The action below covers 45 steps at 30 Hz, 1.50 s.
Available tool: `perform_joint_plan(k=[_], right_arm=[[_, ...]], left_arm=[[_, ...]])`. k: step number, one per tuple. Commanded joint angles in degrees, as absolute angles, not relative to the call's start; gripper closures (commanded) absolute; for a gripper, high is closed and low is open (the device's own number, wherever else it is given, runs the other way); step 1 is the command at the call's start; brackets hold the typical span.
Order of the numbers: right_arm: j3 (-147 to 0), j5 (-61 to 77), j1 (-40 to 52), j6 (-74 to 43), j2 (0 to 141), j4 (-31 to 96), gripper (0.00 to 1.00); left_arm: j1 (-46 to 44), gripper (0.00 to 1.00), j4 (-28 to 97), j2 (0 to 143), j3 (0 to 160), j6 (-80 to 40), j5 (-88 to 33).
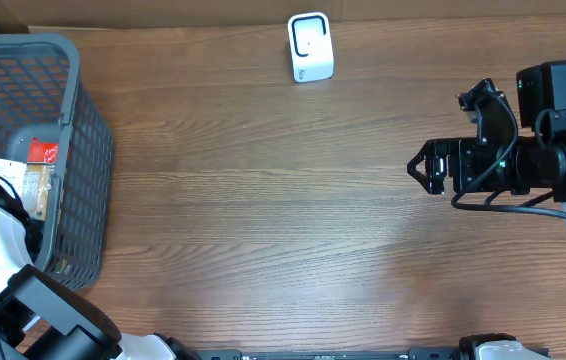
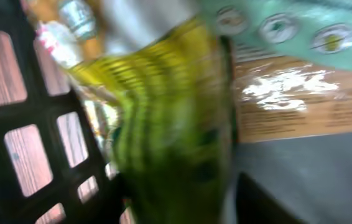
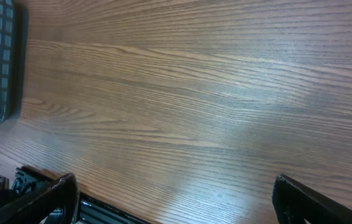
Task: Scan the item barcode
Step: 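Grasp the green-yellow snack pouch in the basket with the left gripper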
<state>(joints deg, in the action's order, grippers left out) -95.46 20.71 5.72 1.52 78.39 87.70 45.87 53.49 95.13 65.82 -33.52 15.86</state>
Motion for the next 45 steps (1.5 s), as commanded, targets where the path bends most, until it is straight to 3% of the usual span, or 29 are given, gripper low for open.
perform_joint_plan(k=[1, 3, 4, 12, 23, 33, 45], right_arm=[[-96.77, 20.58, 6.00, 1.83, 78.52, 87.11, 0.00], [-96.77, 20.58, 6.00, 1.83, 78.52, 86.94, 0.00], [-96.77, 20.58, 6.00, 1.83, 78.52, 86.87, 0.00], [-96.77, 20.58, 6.00, 1.83, 78.52, 86.83, 0.00], [-96.77, 20.58, 6.00, 1.80, 78.52, 86.65, 0.00], [-96.77, 20.60, 6.00, 1.80, 78.52, 86.17, 0.00], [-96.77, 20.60, 6.00, 1.78, 78.52, 86.04, 0.00]], left_arm=[[46.22, 0.73, 52.51, 95.24, 65.30, -33.85, 16.91], [46.22, 0.84, 52.51, 95.24, 65.30, -33.85, 16.91], [46.22, 0.96, 52.53, 95.24, 65.30, -33.85, 16.86], [46.04, 0.96, 55.72, 94.43, 69.67, -29.36, 10.79], [44.99, 0.96, 66.74, 89.82, 90.35, -25.67, 3.05], [42.63, 0.96, 66.06, 83.99, 93.43, -18.41, -5.39], [33.23, 0.96, 66.15, 73.73, 109.23, -16.84, -0.60]])
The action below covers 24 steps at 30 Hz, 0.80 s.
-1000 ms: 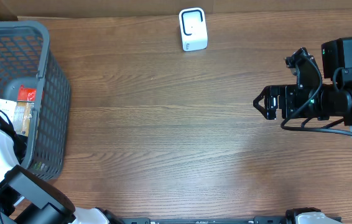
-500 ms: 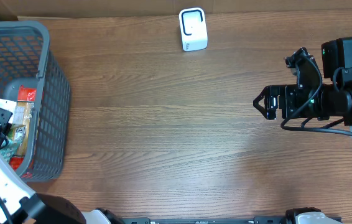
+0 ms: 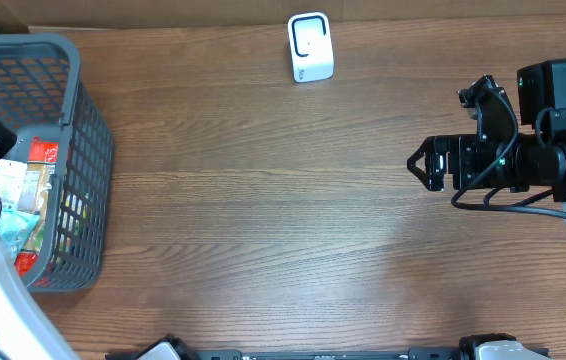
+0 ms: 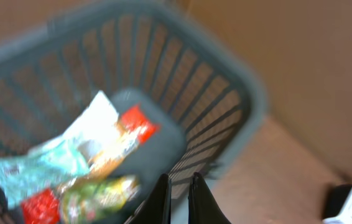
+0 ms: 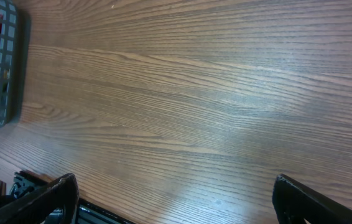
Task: Scan the item barcode
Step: 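Grasp the green-yellow snack pouch in the basket with the left gripper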
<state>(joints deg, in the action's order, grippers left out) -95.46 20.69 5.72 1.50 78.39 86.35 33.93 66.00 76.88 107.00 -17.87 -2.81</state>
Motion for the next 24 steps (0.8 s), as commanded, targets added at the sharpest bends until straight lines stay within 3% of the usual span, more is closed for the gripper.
perform_joint_plan(k=[1, 3, 4, 6, 8, 13, 19, 24], right_arm=[[-96.77, 20.60, 6.00, 1.78, 78.52, 86.04, 0.00], [-96.77, 20.60, 6.00, 1.78, 78.52, 86.04, 0.00], [-96.77, 20.60, 6.00, 1.78, 78.52, 86.06, 0.00], [-96.77, 20.60, 6.00, 1.78, 78.52, 86.15, 0.00], [-96.77, 20.60, 6.00, 1.78, 78.52, 86.28, 0.00], [-96.77, 20.60, 6.00, 1.80, 78.52, 86.46, 0.00], [-96.77, 20.58, 6.00, 1.80, 78.52, 86.96, 0.00], [-96.77, 20.56, 6.00, 1.87, 78.52, 86.89, 0.00]], left_arm=[[33.34, 0.96, 66.46, 73.47, 109.23, -16.95, -0.60], [33.52, 0.91, 67.44, 73.58, 109.19, -17.04, -0.05], [33.52, 0.82, 68.01, 73.87, 108.97, -17.78, 1.06], [33.52, 0.51, 69.49, 75.09, 108.29, -20.36, 4.25], [33.76, 0.39, 70.57, 76.71, 108.03, -21.32, 5.04], [35.46, 0.32, 73.21, 82.65, 108.03, -23.03, 4.34], [40.77, 0.36, 77.84, 90.30, 107.24, -23.35, -1.52], [45.56, 0.35, 74.74, 90.89, 99.98, -22.61, -1.80]])
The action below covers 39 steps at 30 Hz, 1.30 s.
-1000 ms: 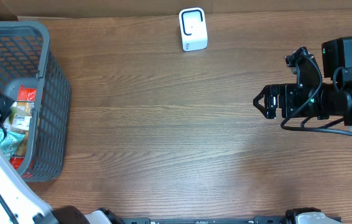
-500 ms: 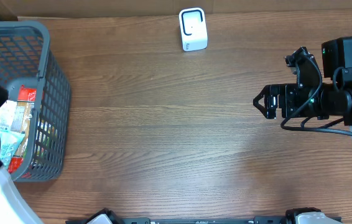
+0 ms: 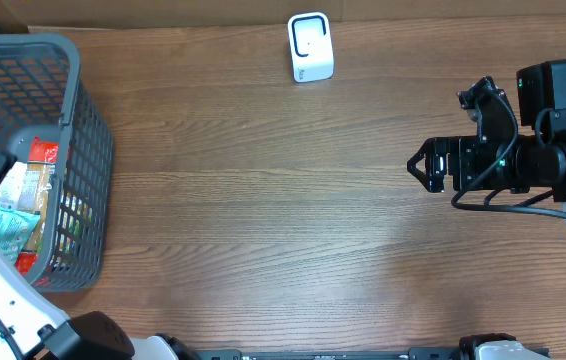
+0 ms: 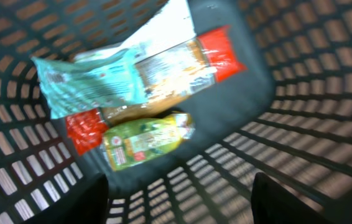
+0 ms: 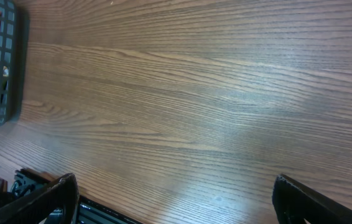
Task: Scan the item barcode
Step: 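Grasp the green-yellow snack pouch in the basket with the left gripper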
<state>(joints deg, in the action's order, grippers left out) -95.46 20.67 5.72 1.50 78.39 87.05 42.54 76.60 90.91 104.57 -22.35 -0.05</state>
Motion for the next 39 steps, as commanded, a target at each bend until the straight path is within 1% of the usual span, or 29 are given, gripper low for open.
perform_joint_plan(k=[1, 3, 8, 11, 14, 17, 21, 23, 30, 32, 34, 36, 39], right_arm=[[-96.77, 20.53, 6.00, 2.02, 78.52, 86.87, 0.00], [-96.77, 20.18, 6.00, 2.02, 78.52, 86.87, 0.00], [-96.77, 19.97, 6.00, 2.02, 78.52, 86.87, 0.00], [-96.77, 19.97, 6.00, 2.02, 78.52, 86.85, 0.00], [-96.77, 19.97, 6.00, 2.02, 78.52, 86.89, 0.00], [-96.77, 19.97, 6.00, 2.00, 78.52, 86.89, 0.00], [-96.77, 19.97, 6.00, 2.00, 78.52, 86.67, 0.00], [-96.77, 19.97, 6.00, 2.02, 78.52, 86.65, 0.00], [-96.77, 19.97, 6.00, 2.00, 78.52, 85.86, 0.00], [-96.77, 19.97, 6.00, 2.00, 78.52, 85.71, 0.00], [-96.77, 19.97, 6.00, 2.00, 78.52, 85.69, 0.00], [-96.77, 19.97, 6.00, 2.00, 78.52, 85.65, 0.00], [-96.77, 19.97, 6.00, 2.00, 78.52, 85.60, 0.00]], left_arm=[[46.41, 0.34, 73.06, 90.89, 97.56, -21.58, -2.92], [47.29, 0.33, 69.73, 90.91, 93.12, -18.26, -4.75], [46.59, 0.31, 58.63, 91.20, 80.68, -11.11, -5.02], [45.19, 0.31, 49.91, 92.36, 74.08, -3.99, -7.64], [44.34, 0.31, 45.91, 94.48, 71.00, 3.33, -7.60], [43.94, 0.34, 44.16, 96.51, 70.76, 5.17, -7.53], [43.79, 0.32, 42.83, 97.91, 70.76, 8.36, -7.53], [43.79, 0.32, 42.83, 98.89, 70.76, 11.29, -7.31], [43.68, 0.35, 44.58, 102.67, 70.35, 11.60, -6.83], [43.66, 0.35, 45.69, 103.92, 70.32, 11.57, -5.41], [43.68, 0.32, 46.37, 104.95, 70.32, 11.57, -4.93], [43.68, 0.37, 46.54, 105.54, 70.32, 11.55, -4.97], [43.68, 0.56, 46.57, 105.65, 70.32, 11.53, -5.08]])
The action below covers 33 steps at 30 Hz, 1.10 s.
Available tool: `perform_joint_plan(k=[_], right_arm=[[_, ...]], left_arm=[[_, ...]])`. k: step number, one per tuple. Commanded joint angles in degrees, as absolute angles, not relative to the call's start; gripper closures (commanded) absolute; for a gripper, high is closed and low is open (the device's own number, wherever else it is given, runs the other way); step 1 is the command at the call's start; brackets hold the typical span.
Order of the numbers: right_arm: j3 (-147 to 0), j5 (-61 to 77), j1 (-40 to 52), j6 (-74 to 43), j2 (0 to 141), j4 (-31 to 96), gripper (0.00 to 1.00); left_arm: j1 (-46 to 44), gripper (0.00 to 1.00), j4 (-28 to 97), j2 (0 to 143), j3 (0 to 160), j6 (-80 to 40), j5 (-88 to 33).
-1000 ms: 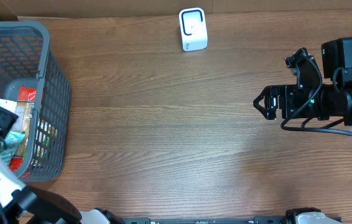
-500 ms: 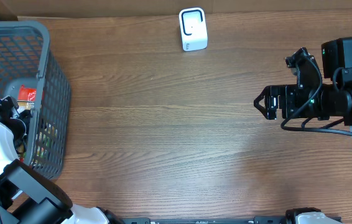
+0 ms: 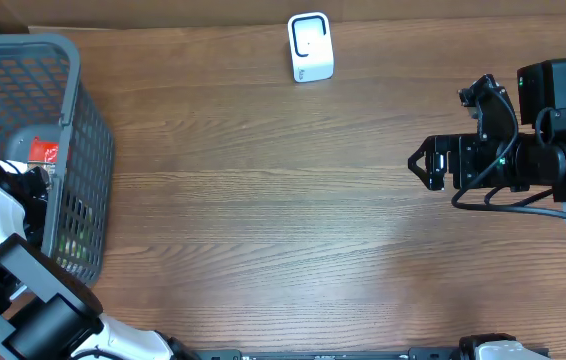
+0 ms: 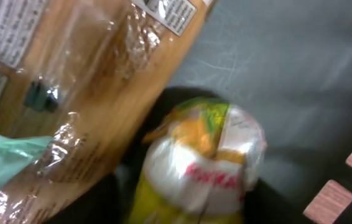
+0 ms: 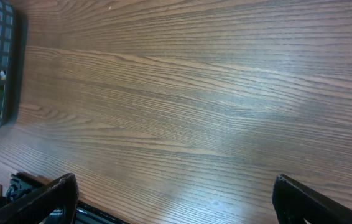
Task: Scan the item barcode
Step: 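Grasp the green-yellow snack pouch in the basket with the left gripper, then lift the pouch out and place it on the table near the scanner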
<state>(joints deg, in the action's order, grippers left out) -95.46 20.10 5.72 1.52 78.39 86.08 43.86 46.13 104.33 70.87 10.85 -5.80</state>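
Note:
Down inside the grey basket (image 3: 73, 90), my left gripper (image 4: 188, 208) is open, one dark finger on each side of a yellow-green and white snack packet (image 4: 204, 155) lying on the basket floor. A brown clear-wrapped packet (image 4: 83, 93) lies beside it, with a bit of teal wrapper (image 4: 2, 162) at the left. The white barcode scanner (image 3: 310, 47) stands at the table's far edge. My right gripper (image 3: 415, 166) (image 5: 173, 193) hovers open and empty over the right side of the table.
The basket stands at the table's left edge, its mesh walls close around my left arm. A red-ended packet (image 3: 43, 152) shows inside it. Bare wooden table (image 3: 263, 200) lies between the basket, the scanner and the right arm.
My left gripper was high over the basket, open, looking down on all the packets. It is now low in the basket, close around the yellow-green packet. The right arm has not moved.
My left gripper was first deep in the basket against a green packet. Then it was outside and above the basket, shut on nothing. Then it was open over the packets, and now it is down at the yellow-green one. The right arm stayed still, open.

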Motion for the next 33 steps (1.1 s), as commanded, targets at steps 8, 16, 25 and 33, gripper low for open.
perform_joint_plan(k=[8, 16, 25, 33], right_arm=[[-96.77, 19.99, 6.00, 1.98, 78.52, 85.60, 0.00], [-96.77, 19.99, 6.00, 1.98, 78.52, 85.60, 0.00], [-96.77, 19.99, 6.00, 1.96, 78.52, 85.80, 0.00], [-96.77, 19.99, 6.00, 1.96, 78.52, 85.91, 0.00]], left_arm=[[43.68, 0.96, 46.85, 105.51, 70.83, 10.63, -6.00], [43.68, 0.96, 57.52, 104.84, 86.26, 4.82, -5.78], [42.81, 0.96, 72.93, 104.84, 119.09, -2.48, -6.39], [36.77, 0.96, 85.58, 104.03, 144.99, -7.05, -25.50]])
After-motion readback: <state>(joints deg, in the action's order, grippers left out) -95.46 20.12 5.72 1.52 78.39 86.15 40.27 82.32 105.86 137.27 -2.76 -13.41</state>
